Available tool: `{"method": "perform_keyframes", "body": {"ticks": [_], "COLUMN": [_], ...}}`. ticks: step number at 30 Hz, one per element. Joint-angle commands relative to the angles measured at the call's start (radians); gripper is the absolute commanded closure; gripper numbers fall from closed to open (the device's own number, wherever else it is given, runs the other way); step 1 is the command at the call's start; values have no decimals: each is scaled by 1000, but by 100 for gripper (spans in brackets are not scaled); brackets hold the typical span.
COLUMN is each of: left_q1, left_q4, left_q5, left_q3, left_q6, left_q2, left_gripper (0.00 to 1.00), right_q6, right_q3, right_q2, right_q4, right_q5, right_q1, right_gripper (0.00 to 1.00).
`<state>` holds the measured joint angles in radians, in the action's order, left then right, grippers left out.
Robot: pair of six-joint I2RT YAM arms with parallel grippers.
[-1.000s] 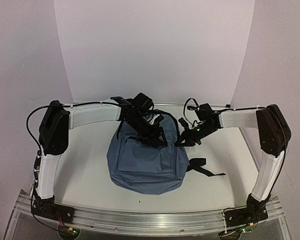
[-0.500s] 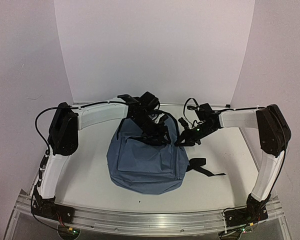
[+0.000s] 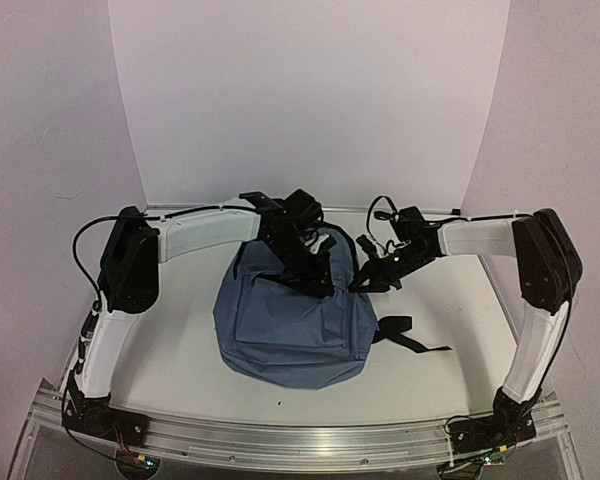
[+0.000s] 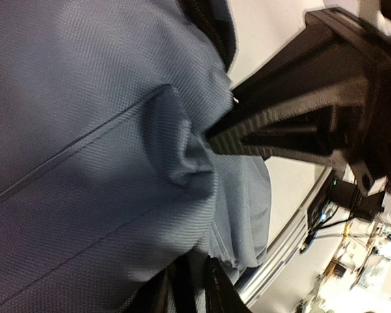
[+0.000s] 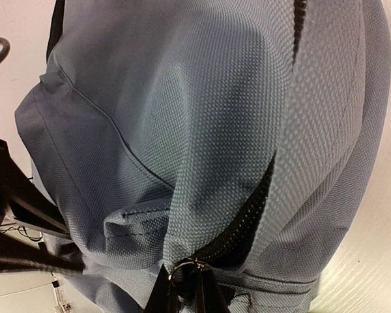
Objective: Pack the student bag
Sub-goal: Zip the student bag at the center of the board.
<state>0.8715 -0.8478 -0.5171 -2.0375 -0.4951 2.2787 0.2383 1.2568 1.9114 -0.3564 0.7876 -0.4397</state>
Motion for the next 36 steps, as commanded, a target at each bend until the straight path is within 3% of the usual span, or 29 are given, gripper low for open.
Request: {"method": "perform_keyframes", "body": {"ticks": [1, 5, 18, 36], "left_q1": [6, 1, -53, -115], "left_q4": [-23, -18, 13, 346], "left_q5": [35, 52, 89, -164], "left_q3": [-52, -18, 214, 474], "left_q6": [1, -8, -36, -144], "left_q2": [-21, -55, -226, -362], "left_gripper": [88, 99, 100, 98], "right_q6": [4, 0, -17, -33], "right_q3": [5, -7, -66, -79], "right_q2": [-40, -52, -111, -118], "right_q4": [50, 47, 42, 36], "right_q5": [41, 2, -152, -182], "right_q1": [-21, -21, -5, 5], "right_gripper": [100, 100, 100, 100]}}
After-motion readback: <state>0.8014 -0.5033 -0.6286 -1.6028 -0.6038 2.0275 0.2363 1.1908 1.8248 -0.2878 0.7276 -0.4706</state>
